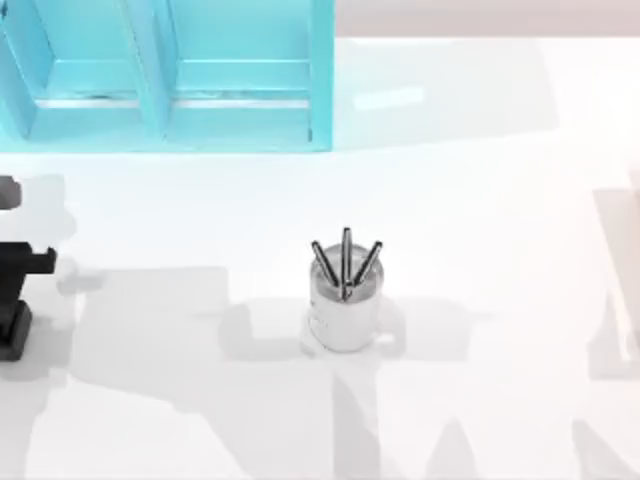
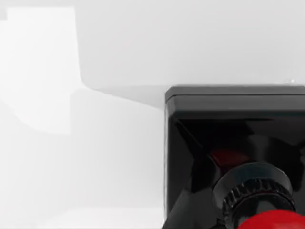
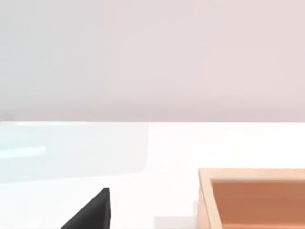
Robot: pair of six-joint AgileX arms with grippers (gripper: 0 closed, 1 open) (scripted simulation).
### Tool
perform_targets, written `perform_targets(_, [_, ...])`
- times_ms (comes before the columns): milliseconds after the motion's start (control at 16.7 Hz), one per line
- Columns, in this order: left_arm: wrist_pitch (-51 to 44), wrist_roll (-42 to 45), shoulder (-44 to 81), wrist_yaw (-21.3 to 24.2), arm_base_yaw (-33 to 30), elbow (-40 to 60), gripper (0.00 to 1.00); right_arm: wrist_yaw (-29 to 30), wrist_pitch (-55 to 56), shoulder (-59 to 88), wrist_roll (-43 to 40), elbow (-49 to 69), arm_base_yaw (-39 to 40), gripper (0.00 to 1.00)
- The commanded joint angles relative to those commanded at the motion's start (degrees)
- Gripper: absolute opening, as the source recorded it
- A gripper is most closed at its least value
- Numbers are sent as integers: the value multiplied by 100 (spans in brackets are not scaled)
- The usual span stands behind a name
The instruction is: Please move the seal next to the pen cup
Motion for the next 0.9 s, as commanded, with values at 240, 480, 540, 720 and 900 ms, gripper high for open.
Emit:
perform_targets(240, [0,0,0,0,0,0,2,0,0,0,0,0,0,100])
perform_targets(480, [0,0,0,0,0,0,0,0,0,0,0,0,0,100])
perform_targets(540, [0,0,0,0,0,0,0,0,0,0,0,0,0,100])
perform_targets(720, [0,0,0,0,0,0,0,0,0,0,0,0,0,100])
perform_targets(900, [-89,-79,2,1,-89,91,0,0,0,0,0,0,0,100])
